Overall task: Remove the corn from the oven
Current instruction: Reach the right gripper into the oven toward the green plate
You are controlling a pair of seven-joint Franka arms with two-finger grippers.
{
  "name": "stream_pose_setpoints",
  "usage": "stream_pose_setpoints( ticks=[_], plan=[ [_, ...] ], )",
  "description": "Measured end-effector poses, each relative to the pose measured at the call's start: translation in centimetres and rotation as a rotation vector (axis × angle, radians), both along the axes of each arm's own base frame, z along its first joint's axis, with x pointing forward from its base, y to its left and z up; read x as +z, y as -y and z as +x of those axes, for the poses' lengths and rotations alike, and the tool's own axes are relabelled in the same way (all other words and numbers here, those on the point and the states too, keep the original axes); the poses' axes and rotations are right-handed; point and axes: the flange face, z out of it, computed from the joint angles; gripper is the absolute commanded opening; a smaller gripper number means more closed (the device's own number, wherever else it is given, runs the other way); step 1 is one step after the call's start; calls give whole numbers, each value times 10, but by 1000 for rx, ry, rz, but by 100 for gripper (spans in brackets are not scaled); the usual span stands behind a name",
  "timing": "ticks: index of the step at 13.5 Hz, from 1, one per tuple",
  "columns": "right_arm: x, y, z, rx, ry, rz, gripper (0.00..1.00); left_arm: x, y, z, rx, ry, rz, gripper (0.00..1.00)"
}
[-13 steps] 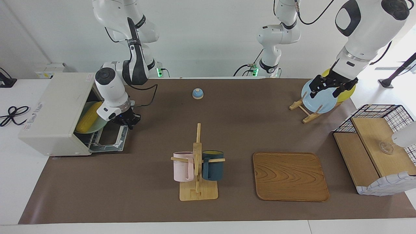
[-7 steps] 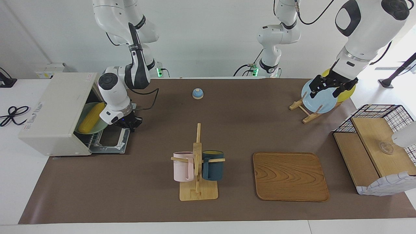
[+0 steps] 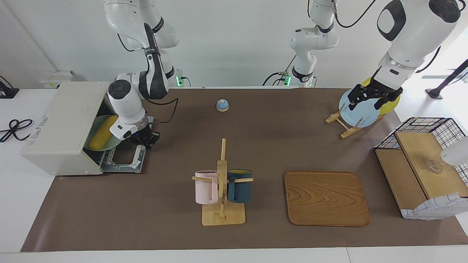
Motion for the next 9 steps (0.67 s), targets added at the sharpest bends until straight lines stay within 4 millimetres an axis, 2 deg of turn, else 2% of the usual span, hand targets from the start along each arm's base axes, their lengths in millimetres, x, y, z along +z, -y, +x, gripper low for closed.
stream_pose_setpoints(
  ticks=[2, 5, 6, 7, 9],
  plan=[
    [35, 4, 9, -12, -37, -4, 100, 0, 0, 0, 0, 0, 0, 100],
    [76, 26, 0, -55, -72, -4, 89, 0, 0, 0, 0, 0, 0, 100],
    [83, 38, -4, -77, -79, -3, 82, 0, 0, 0, 0, 0, 0, 100],
    [85, 50, -8, -100, -84, -1, 80, 0, 0, 0, 0, 0, 0, 100],
    [76, 70, -14, -130, -94, 1, 74, 0, 0, 0, 0, 0, 0, 100]
  ],
)
